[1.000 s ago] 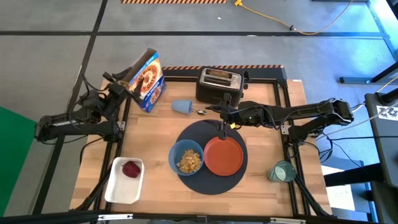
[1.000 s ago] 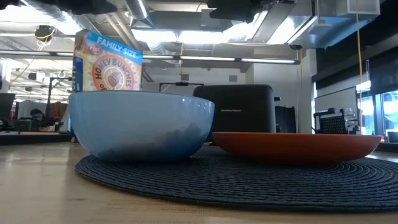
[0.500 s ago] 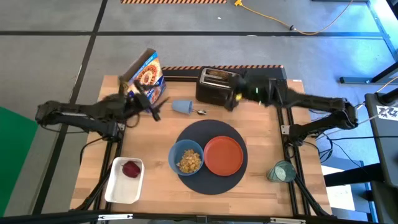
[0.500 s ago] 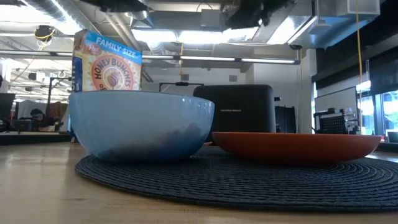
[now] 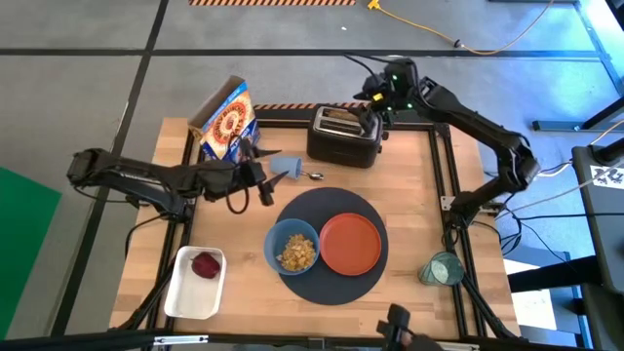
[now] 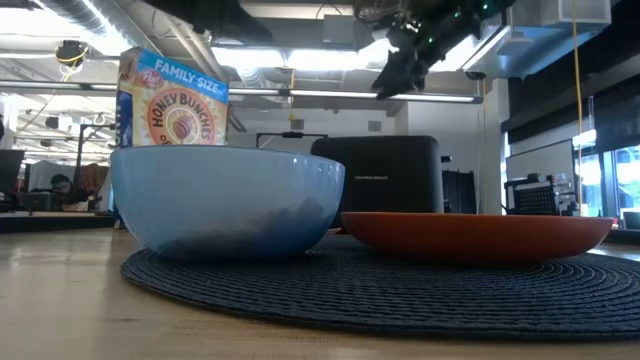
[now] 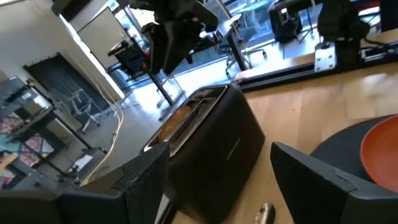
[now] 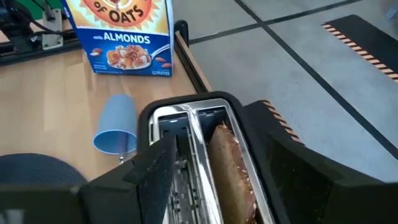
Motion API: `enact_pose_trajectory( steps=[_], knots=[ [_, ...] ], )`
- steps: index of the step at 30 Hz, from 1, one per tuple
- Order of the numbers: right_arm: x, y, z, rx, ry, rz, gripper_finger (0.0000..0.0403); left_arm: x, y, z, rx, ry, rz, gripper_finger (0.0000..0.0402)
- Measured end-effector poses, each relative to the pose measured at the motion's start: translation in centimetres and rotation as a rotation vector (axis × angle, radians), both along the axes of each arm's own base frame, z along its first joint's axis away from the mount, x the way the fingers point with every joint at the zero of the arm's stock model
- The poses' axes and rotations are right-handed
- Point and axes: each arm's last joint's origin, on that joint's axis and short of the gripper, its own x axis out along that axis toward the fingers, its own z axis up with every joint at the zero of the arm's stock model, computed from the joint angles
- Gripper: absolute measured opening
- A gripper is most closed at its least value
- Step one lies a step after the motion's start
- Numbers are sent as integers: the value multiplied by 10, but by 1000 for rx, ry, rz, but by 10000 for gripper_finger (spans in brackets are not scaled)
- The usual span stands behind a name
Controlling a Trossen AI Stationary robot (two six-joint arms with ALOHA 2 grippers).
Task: Arrange a breakfast setting
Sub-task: Put the toasted bread from the toaster onto the orange plate
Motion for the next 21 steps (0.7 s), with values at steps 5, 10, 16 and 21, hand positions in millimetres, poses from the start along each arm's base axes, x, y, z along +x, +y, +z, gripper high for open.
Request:
enact_pose_trajectory(
  steps=[5,10,16,21],
  knots=[
    [12,-16,-21,24,36,-8,236,3,9,-3,-56,-20,4,275],
    [19,-25,-38,26,84,-18,234,4,16,-4,-139,-57,-15,275],
    [20,-34,-49,24,123,-36,197,3,22,-4,-200,-89,8,275],
    [19,-40,-59,68,141,-17,167,3,24,-5,-208,-85,8,275]
  ],
)
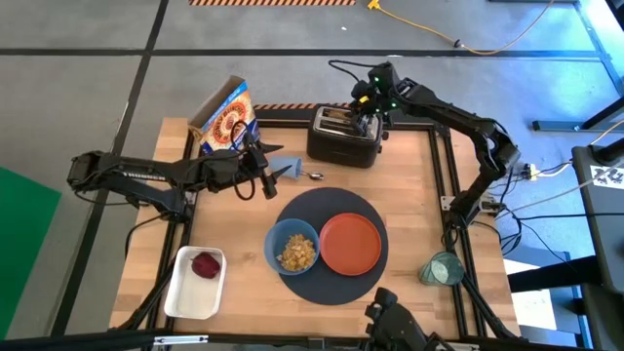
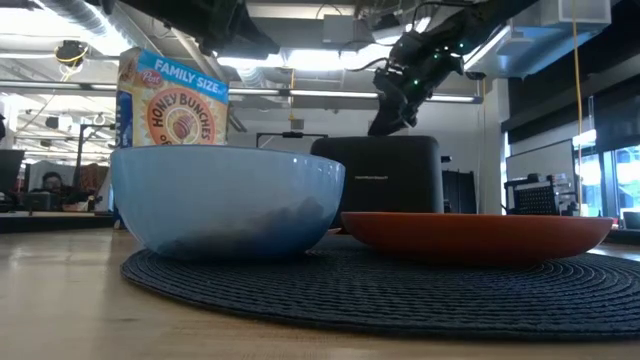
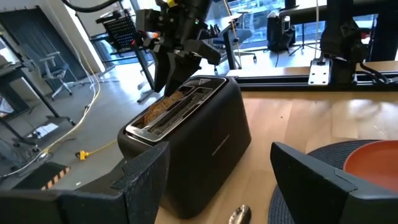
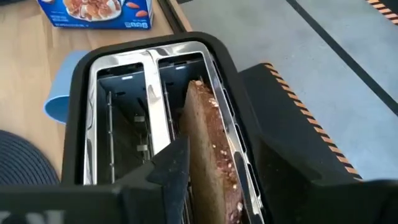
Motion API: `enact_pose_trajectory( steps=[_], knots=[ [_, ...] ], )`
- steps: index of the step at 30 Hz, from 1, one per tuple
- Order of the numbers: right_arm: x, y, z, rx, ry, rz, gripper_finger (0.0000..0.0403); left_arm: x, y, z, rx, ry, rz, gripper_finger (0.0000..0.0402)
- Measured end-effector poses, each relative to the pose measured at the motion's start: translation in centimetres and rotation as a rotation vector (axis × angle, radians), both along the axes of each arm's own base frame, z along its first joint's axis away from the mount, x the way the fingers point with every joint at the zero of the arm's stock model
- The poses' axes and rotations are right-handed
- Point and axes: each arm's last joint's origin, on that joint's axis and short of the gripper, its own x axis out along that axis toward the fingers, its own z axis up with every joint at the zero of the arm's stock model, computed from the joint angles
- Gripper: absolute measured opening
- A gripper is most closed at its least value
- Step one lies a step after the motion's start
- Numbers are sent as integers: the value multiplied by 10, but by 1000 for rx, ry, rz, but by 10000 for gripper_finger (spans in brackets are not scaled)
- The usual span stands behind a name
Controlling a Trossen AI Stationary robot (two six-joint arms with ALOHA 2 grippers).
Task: Arrange a breakfast setting
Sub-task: Put the toasted bread from the toaster onto the orange plate
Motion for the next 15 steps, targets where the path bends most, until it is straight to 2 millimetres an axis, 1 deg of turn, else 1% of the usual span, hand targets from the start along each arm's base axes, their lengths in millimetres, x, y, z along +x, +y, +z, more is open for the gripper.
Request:
enact_pose_trajectory(
  steps=[4,11,15],
  knots=[
    [1,-2,-6,-2,18,26,162,0,0,0,0,0,0,275],
    [6,-6,-15,-10,41,36,176,0,0,0,-1,0,0,275],
    [7,-7,-18,-9,55,27,167,0,0,0,0,0,0,275]
  ],
)
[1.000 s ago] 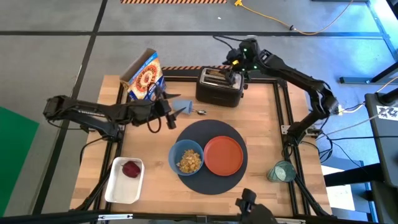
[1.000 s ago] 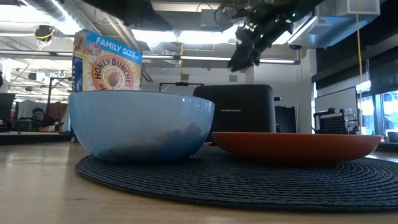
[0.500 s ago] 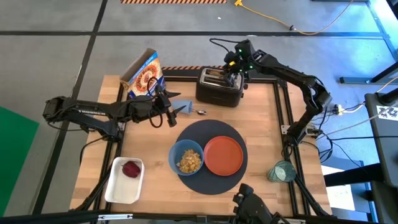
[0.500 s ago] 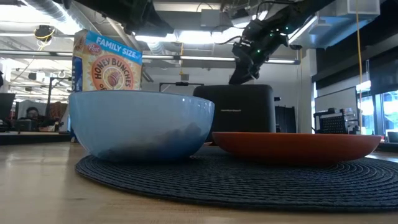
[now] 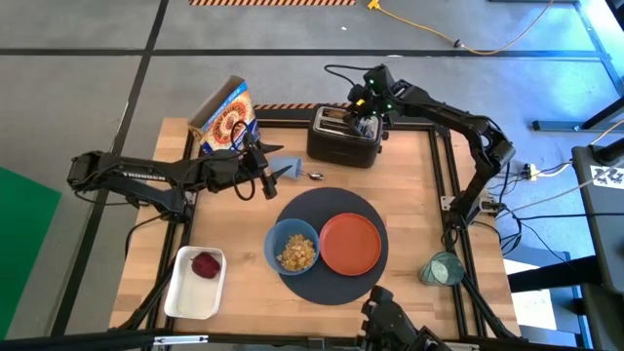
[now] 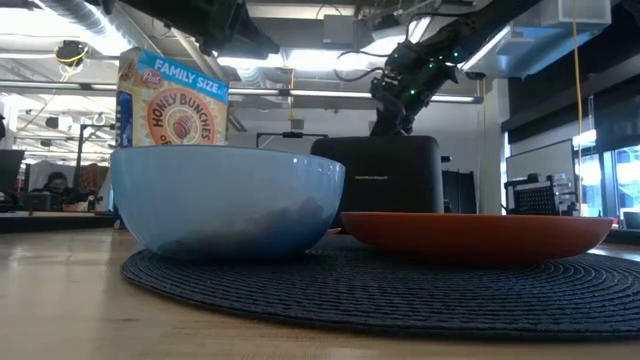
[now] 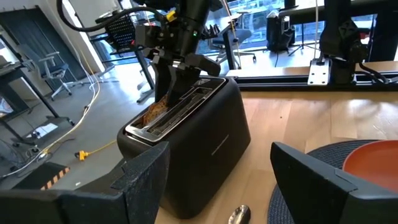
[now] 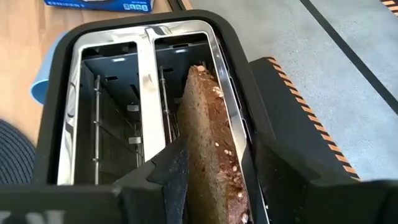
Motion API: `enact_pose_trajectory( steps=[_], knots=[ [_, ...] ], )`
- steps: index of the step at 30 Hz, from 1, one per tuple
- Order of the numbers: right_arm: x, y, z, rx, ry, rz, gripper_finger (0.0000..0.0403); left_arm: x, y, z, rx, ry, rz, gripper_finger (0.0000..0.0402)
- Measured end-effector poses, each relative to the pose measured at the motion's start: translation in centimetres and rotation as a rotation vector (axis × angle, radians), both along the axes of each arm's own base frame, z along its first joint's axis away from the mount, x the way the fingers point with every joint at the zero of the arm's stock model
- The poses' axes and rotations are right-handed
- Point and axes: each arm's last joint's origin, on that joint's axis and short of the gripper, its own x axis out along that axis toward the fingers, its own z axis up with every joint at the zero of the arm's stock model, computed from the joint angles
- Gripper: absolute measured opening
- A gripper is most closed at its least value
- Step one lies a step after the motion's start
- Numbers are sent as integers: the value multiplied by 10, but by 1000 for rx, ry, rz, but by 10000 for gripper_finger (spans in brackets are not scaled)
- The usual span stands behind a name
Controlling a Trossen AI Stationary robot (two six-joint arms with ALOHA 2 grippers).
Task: Arrange a breakfast setting
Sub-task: Put the toasted bread from the toaster onto the orange plate
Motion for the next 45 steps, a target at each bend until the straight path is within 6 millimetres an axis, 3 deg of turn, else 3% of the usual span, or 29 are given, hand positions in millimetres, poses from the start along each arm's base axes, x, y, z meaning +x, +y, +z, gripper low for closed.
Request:
enact_pose_trajectory(
  steps=[16,45],
  knots=[
    [0,0,0,-19,12,10,46,0,0,0,2,1,0,275],
    [-1,4,-2,-22,24,130,110,-2,4,-5,11,56,62,275]
  ],
)
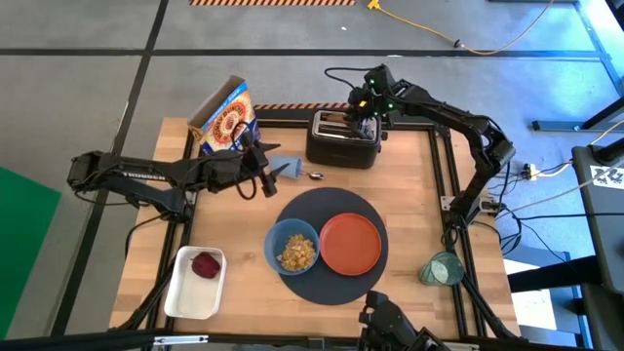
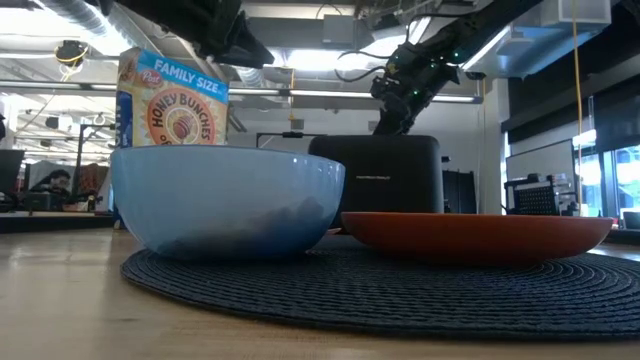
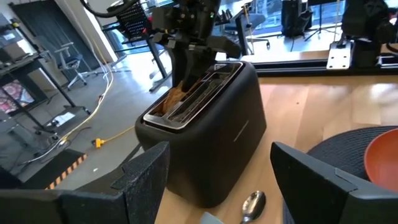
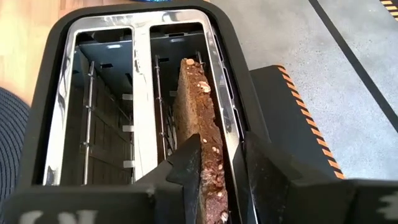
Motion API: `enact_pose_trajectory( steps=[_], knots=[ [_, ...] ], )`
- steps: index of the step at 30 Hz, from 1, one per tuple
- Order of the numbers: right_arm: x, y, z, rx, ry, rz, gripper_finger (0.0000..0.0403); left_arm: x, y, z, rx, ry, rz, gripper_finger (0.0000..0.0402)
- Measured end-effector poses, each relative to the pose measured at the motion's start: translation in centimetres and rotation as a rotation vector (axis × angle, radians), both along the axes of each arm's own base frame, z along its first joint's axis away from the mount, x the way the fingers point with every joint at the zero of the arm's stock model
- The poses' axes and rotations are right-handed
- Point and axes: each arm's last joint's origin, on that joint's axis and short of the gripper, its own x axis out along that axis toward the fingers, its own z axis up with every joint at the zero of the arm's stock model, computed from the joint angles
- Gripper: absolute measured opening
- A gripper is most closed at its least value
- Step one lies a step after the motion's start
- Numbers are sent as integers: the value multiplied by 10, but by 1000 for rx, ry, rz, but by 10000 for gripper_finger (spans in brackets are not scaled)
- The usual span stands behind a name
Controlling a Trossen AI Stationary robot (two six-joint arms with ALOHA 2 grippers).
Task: Arrange a breakfast setting
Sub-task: Put the toasted bread from the toaster onto the orange plate
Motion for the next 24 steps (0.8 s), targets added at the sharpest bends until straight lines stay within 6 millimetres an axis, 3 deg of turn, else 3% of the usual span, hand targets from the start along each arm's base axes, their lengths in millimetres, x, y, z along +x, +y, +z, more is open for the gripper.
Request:
enact_pose_trajectory(
  steps=[19,24],
  knots=[
    [-2,2,-2,12,34,-7,110,-1,4,0,-2,5,17,275],
    [-2,1,-2,-3,46,-24,83,-1,4,-1,-2,5,18,275]
  ],
)
